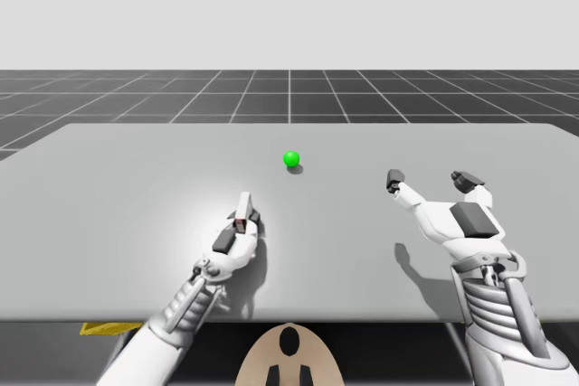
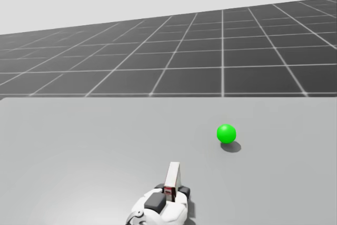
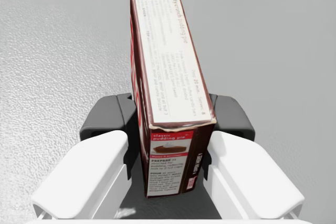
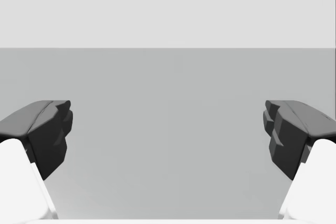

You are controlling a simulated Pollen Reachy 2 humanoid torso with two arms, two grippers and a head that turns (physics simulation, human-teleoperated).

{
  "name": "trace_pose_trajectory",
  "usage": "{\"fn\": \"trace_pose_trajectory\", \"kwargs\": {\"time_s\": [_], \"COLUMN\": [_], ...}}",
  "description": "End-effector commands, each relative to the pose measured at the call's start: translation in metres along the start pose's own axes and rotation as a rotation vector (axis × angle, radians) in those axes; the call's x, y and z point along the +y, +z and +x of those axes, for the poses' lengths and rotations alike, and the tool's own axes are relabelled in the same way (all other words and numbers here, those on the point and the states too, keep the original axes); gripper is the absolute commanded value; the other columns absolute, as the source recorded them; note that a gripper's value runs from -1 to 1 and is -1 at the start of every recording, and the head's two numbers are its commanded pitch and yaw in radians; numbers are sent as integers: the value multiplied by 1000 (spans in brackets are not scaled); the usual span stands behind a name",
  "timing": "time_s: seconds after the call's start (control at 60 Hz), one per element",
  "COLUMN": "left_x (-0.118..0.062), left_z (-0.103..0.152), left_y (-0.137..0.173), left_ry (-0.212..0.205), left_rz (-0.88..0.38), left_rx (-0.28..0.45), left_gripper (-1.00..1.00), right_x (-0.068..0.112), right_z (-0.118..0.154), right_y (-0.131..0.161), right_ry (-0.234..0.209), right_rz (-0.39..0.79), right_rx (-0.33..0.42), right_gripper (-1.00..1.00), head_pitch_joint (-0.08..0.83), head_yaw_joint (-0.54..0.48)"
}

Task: Watch the red light. When it turns green, pick up the object.

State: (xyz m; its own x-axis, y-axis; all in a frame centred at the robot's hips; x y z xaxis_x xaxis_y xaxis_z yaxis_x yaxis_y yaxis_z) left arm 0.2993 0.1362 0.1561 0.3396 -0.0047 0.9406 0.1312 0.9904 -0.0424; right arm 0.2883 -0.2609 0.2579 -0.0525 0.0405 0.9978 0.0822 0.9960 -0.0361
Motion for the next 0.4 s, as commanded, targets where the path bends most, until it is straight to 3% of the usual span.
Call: {"fn": "trace_pose_trajectory", "kwargs": {"time_s": [0.017, 0.15, 0.4], "left_x": [-14, -6, 0], "left_z": [43, 91, 158], "left_y": [15, 36, 74], "left_ry": [53, 46, 29], "left_rz": [-41, -35, -25], "left_rx": [-106, -225, -412], "left_gripper": [1000, 1000, 1000], "right_x": [-1, -1, -2], "right_z": [0, 0, 0], "right_y": [0, 0, -1], "right_ry": [1, 1, -1], "right_rz": [-3, -8, -7], "right_rx": [-1, 0, -1], "right_gripper": [-1000, -1000, -1000], "head_pitch_joint": [308, 308, 307], "head_yaw_joint": [218, 218, 219]}}
